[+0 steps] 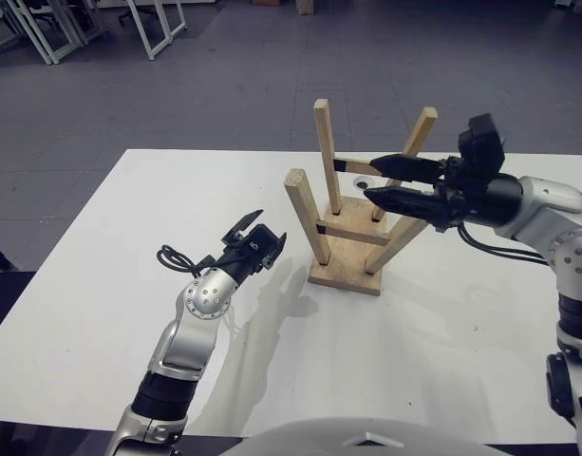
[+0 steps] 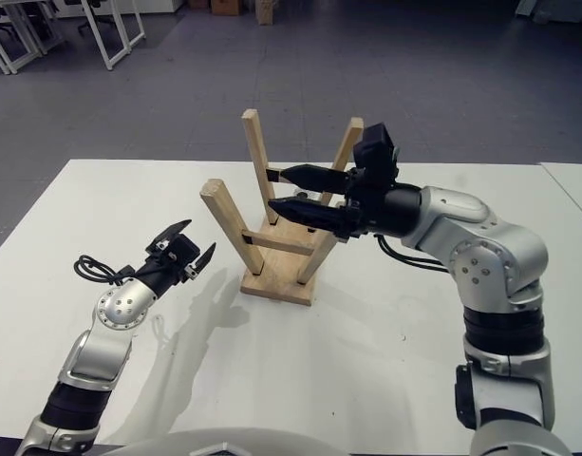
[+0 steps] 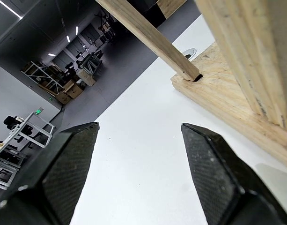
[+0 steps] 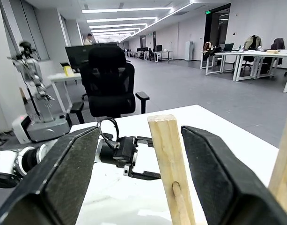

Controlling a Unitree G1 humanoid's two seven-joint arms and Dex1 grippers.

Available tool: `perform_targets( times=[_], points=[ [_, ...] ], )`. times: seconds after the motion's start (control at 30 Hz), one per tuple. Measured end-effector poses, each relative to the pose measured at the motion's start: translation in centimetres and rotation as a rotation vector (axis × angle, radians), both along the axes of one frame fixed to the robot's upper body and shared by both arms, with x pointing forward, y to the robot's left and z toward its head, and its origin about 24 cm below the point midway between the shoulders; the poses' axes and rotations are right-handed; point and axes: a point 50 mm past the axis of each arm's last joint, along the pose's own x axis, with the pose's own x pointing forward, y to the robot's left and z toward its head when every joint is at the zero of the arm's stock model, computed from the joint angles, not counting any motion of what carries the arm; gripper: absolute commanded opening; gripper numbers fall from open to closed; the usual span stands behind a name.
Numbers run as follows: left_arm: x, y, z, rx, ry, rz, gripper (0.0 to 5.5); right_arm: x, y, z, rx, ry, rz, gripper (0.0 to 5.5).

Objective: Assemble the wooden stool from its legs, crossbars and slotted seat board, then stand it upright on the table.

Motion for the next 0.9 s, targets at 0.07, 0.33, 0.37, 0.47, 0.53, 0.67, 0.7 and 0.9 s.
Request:
perform_targets(
  times=[0.07,0.33,0.37,0.47,0.53,0.67,0.7,0.9],
  points=[
    [-0.1,0.1,-0.1,0.001,0.007,0.003,3.26,-0.2,-0.3,0.4,0.030,0.041,0.000,3.18],
    [-0.2,0.2,-1.4,0.026,0.117,-0.012,3.26,3.0,-6.0,5.5,0.142,-0.092,-0.402,3.18],
    [-0.2,-0.1,-2.1,0.016,0.171,-0.031,3.26,3.5,-6.8,4.1,0.060,-0.087,-0.472,3.18],
    [0.5,-0.9,-3.1,-0.045,0.258,-0.052,3.26,4.4,-8.3,-1.0,-0.164,-0.056,-0.575,3.18],
    [1.9,-1.5,-3.0,-0.061,0.263,-0.060,3.26,5.0,-9.3,-3.7,-0.312,-0.056,-0.661,3.18],
    [2.3,-3.3,-3.9,-0.032,0.334,-0.151,3.26,5.3,-8.1,-7.9,-0.623,-0.124,-0.678,3.18],
    [2.2,-3.7,-4.0,-0.025,0.351,-0.178,3.26,4.7,-7.9,-8.7,-0.677,-0.127,-0.647,3.18],
    [0.9,-7.7,-1.3,-0.125,0.346,-0.404,3.26,1.9,-10.8,-10.4,-0.956,-0.039,-0.579,3.18]
  ],
)
